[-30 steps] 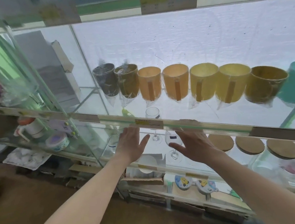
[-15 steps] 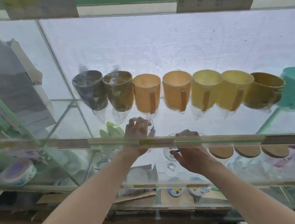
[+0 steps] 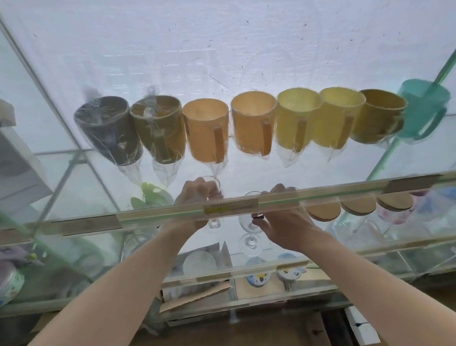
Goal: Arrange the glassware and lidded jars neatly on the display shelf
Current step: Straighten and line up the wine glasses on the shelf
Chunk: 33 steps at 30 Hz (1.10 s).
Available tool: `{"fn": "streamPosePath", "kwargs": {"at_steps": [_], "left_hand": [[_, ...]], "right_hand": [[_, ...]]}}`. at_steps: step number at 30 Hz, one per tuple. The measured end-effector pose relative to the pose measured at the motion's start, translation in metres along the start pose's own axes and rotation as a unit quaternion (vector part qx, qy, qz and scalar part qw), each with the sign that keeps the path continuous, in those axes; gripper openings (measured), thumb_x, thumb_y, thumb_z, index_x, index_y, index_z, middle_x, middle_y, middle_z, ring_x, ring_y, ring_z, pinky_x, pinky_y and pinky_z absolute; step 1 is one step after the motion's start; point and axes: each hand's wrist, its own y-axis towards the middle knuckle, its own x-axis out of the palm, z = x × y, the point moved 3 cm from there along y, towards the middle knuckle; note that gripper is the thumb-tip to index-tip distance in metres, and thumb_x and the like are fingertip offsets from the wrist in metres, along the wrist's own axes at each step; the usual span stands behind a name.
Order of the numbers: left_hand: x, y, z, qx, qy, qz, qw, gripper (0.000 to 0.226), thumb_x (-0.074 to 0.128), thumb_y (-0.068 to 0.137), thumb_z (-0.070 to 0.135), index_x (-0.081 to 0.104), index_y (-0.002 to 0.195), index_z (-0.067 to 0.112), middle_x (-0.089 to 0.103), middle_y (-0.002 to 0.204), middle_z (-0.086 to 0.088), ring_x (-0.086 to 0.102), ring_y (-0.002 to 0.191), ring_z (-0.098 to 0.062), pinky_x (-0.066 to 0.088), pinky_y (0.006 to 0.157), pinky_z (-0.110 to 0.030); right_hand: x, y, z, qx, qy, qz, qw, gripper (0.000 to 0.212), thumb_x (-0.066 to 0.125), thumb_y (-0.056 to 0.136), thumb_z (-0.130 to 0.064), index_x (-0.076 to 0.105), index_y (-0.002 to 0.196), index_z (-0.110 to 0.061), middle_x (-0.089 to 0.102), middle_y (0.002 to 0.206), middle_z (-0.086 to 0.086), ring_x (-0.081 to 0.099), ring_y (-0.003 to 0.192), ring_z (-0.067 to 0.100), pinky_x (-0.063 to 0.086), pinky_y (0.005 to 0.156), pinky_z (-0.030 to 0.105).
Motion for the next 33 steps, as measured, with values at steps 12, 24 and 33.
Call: {"fn": "streamPosePath", "kwargs": {"at_steps": [12, 24, 33], "left_hand": [[0.015, -0.054, 0.000, -0.070, 0.033, -0.073, 0.994, 0.024, 0.055, 0.100, 0.043, 0.068, 0.103, 0.023, 0.071, 0.103, 0.002, 0.065, 0.094, -0.022, 0.051, 0.086, -0.037], [0.017, -0.053, 0.005, -0.060, -0.015, -0.043, 0.997, 0.015, 0.061, 0.099, 0.036, 0.067, 0.101, 0.021, 0.052, 0.086, 0.019, 0.055, 0.087, -0.014, 0.034, 0.076, -0.026], [0.016, -0.050, 0.000, -0.059, -0.017, -0.092, 0.994, 0.020, 0.057, 0.100, 0.040, 0.065, 0.110, 0.025, 0.066, 0.117, 0.004, 0.062, 0.113, -0.019, 0.035, 0.081, -0.025]], "right_hand": [[-0.004, 0.001, 0.011, -0.037, 0.005, -0.018, 0.999, 0.004, 0.058, 0.095, -0.029, 0.056, 0.096, -0.025, 0.057, 0.089, 0.002, 0.046, 0.094, 0.029, 0.035, 0.083, 0.041], [-0.008, -0.001, 0.012, -0.041, 0.041, -0.013, 0.998, 0.011, 0.058, 0.097, -0.026, 0.065, 0.091, -0.022, 0.063, 0.093, 0.005, 0.048, 0.101, 0.030, 0.030, 0.085, 0.040], [-0.005, 0.000, 0.011, -0.031, 0.054, -0.021, 0.998, 0.014, 0.054, 0.100, -0.029, 0.063, 0.091, -0.022, 0.064, 0.096, 0.005, 0.048, 0.104, 0.030, 0.031, 0.082, 0.038]]}}
